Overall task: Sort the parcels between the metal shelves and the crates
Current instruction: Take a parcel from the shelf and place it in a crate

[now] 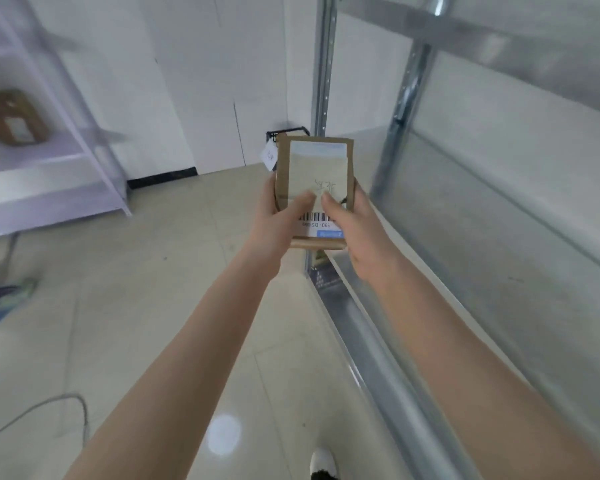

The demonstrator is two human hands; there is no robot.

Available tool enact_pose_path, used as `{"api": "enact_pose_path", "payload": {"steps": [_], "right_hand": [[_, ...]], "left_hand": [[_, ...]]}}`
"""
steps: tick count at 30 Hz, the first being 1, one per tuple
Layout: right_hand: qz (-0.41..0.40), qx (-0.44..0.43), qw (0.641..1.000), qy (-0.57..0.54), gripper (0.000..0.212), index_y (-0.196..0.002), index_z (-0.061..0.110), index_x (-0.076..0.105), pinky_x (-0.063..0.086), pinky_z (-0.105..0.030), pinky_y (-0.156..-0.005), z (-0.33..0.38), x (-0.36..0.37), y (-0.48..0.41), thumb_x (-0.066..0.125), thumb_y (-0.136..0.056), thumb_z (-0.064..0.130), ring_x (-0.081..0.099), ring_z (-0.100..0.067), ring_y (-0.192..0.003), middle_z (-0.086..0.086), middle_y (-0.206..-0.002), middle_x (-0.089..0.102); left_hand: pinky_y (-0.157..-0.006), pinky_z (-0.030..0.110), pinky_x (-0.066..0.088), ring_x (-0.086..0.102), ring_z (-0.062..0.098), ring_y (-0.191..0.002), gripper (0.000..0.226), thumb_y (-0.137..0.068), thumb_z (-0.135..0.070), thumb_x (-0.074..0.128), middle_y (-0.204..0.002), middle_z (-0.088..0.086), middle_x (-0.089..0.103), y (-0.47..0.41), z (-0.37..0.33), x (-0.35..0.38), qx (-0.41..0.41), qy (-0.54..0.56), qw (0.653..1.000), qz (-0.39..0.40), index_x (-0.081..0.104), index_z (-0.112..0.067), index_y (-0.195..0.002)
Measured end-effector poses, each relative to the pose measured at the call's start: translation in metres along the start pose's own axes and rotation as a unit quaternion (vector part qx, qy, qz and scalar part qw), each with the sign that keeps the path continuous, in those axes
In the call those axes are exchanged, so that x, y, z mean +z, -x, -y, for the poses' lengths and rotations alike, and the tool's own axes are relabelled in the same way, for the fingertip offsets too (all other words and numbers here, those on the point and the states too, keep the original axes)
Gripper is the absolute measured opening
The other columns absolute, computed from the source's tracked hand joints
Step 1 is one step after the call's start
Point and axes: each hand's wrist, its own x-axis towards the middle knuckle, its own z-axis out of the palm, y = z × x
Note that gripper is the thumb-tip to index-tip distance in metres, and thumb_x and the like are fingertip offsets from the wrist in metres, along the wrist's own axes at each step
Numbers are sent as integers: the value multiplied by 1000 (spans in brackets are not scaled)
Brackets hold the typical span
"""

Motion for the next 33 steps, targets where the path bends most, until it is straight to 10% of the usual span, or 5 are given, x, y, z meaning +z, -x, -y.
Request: {"api": "enact_pose_path", "payload": {"steps": [12,24,33], "right_hand": [[116,21,993,-7,39,-138,27,46,49,-47,-106,-32,136,-293,57,-101,20,63,-18,-119,1,-131,64],[-3,48,999,1,47,-146,26,42,51,-43,-104,-71,166,-570,55,-102,20,64,-18,-118,1,-131,64],[-64,106,990,65,42,-143,26,46,53,-45,-100,-102,113,-767,55,-102,21,66,-21,-113,-3,-129,66]], "left_hand": [[-81,21,55,69,14,-100,39,-97,-12,61,-116,3,70,-270,2,-145,16,-44,995,-88,50,-13,-134],[-68,13,52,69,-4,-83,26,-99,-14,57,-106,-14,67,-561,33,-189,-43,-54,997,31,48,-37,-109],[-69,14,54,69,0,-89,53,-102,-21,53,-119,-7,66,-776,97,-163,-131,-78,983,107,31,-19,-150]]}}
